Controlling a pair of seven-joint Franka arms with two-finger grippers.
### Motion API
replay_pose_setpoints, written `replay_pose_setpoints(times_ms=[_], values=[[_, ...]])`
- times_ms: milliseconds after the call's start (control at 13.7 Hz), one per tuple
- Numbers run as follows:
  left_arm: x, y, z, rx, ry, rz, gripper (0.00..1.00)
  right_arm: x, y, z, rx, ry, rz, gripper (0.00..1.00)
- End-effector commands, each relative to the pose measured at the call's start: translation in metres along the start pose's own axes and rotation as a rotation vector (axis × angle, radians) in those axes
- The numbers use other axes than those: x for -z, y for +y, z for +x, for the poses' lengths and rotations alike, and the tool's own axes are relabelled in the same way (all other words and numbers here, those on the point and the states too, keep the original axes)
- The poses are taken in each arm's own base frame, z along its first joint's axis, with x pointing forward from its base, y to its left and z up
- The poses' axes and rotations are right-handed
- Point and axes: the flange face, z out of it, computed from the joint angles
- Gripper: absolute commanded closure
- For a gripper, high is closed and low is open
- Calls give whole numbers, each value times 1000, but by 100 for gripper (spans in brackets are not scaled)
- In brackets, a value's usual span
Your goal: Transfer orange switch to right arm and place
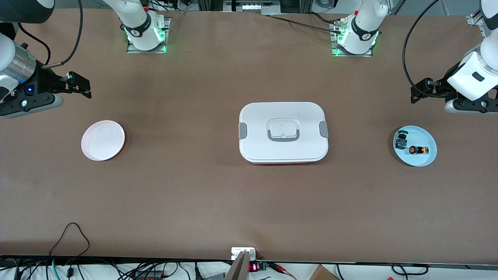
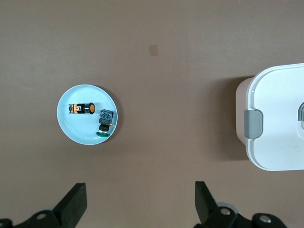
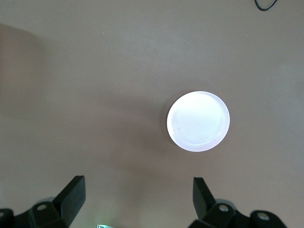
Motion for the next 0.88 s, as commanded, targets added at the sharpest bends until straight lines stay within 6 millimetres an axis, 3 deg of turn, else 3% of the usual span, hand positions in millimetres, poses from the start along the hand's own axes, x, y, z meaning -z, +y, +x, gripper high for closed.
replay_pose_setpoints(times_ms=[0,219,438,584,803], values=[[-3,-7,10,-11,-21,-15,0,2,0,-2,-9,12,15,0],[-21,-36,16,32,-57,-19,0,2,1,-2,-10,12,15,0],[-48,-100,16,-29,-105,-44,0,2,0,-2,-9,12,15,0],[-63,-128,21,2,-92,-48,0,2,0,-2,-9,12,15,0],[-121,-160,43,45,-115,-63,0,2,0,-2,-9,12,15,0]])
